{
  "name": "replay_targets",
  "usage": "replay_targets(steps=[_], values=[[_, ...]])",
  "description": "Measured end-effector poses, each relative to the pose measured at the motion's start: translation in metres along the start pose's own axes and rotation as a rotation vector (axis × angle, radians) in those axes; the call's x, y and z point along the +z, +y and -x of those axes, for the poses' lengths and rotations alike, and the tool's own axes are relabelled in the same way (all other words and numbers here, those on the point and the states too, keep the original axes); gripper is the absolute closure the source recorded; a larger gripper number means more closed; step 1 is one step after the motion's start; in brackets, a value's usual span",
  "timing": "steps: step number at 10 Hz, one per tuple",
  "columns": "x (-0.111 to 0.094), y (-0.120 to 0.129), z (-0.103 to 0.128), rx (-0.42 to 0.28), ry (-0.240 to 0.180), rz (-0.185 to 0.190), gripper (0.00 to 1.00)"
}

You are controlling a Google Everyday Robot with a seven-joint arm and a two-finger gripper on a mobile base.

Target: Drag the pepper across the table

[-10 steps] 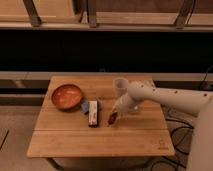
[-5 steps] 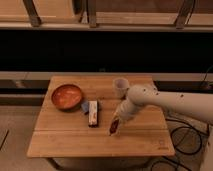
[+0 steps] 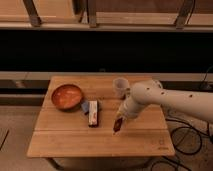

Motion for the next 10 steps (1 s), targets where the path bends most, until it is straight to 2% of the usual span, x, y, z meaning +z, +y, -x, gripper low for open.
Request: replay_targets(steps=[1,2,5,6,7,8,10], values=[[-0.013,0.009,0.025,0.006,-0.061,0.021,1.00],[-0.020,0.013,0.036,0.009,-0.088,0.030,1.00],[-0.019,0.013,0.036,0.009,-0.087,0.029,1.00],[-0.015,0.010,0.033,0.016,-0.078,0.022,1.00],[-0.004,-0.004,0.023,0.037,-0.048,-0.002,1.00],[0.013,-0.037,0.009,0.091,0.002,-0.049,1.00],[0.033,-0.074,-0.013,0.152,0.070,-0.103,1.00]])
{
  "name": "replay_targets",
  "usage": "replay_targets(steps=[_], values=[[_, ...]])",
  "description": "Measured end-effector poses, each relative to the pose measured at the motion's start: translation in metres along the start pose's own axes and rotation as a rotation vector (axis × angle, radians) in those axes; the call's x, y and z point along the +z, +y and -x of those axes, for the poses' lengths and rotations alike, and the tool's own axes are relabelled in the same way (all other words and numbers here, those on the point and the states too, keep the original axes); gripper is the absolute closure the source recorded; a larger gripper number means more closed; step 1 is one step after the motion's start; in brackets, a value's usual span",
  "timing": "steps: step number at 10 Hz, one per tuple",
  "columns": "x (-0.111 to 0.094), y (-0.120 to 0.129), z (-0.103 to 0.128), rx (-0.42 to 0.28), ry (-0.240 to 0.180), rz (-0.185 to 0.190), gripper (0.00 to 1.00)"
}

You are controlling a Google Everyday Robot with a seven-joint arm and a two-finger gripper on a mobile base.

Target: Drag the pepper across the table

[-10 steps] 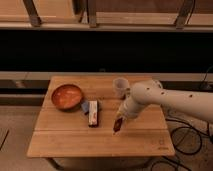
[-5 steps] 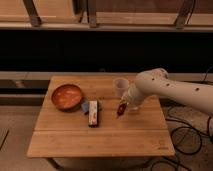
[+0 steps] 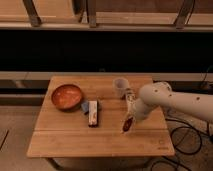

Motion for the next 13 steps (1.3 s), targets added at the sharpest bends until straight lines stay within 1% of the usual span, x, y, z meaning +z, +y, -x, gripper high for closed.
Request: replay_targets(steps=[2,4,6,8,9,11,13], values=[[0.019,-0.020,-0.006,0.038,0.049,-0.045,1.00],[0.034,-0.024,-0.012,0.030,0.085,-0.098,1.00],[0.040,-0.029,-0.014,0.013,0.091,-0.148,1.00],[0.039,-0.038,-0.012,0.013,0.083,-0.195,1.00],[0.038,-0.040,-0.012,0.015,0.078,-0.208,1.00],[0.037,-0.042,-0.011,0.017,0.075,-0.214,0.98],[0.037,-0.042,-0.011,0.017,0.075,-0.214,0.90]])
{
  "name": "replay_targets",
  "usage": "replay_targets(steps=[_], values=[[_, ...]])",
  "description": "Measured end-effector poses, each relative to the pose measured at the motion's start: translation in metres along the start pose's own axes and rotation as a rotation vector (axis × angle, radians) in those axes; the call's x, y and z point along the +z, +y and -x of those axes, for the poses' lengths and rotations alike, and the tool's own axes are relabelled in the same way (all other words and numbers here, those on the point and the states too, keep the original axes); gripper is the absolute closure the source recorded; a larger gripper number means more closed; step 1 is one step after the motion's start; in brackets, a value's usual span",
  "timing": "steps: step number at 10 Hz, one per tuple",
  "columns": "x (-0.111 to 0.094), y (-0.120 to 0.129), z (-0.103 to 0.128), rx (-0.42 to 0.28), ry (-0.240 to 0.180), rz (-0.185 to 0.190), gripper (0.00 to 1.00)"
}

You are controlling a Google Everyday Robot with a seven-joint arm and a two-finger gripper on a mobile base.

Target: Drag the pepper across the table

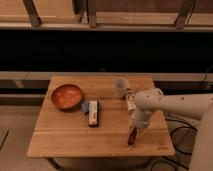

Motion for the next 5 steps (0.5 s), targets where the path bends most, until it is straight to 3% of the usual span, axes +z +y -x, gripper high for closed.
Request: replay_targets(steps=[2,5], values=[[0.0001,-0.0006,0.0001,0.001,0.000,0.000,0.74],[0.0000,-0.0012,0.0003,0.002,0.000,0.000,0.42]])
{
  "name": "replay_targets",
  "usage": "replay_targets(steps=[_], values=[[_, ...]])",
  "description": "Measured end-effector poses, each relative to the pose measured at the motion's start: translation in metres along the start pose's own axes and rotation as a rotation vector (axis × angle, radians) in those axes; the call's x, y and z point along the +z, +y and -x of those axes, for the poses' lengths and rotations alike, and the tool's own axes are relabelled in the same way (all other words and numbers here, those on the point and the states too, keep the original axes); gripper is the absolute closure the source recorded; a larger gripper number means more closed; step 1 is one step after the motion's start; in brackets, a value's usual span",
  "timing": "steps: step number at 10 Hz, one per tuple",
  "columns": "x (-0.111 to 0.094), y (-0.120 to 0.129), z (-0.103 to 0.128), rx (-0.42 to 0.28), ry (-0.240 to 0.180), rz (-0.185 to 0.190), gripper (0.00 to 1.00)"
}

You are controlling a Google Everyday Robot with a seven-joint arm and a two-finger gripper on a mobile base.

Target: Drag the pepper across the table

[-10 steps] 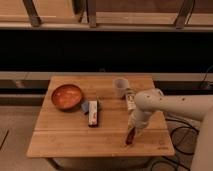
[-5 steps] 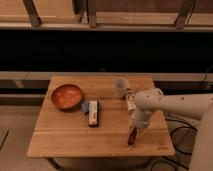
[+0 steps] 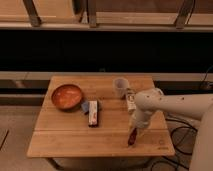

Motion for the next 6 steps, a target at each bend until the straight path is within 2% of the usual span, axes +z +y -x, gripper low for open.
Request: replay_targets(steps=[2,3,6], values=[[0.0000,-0.0001,0.0000,0.000,0.000,0.000,0.23],[0.0000,-0.0001,0.0000,0.000,0.000,0.000,0.20],[0.0000,-0.0001,0.0000,0.000,0.000,0.000,0.20]])
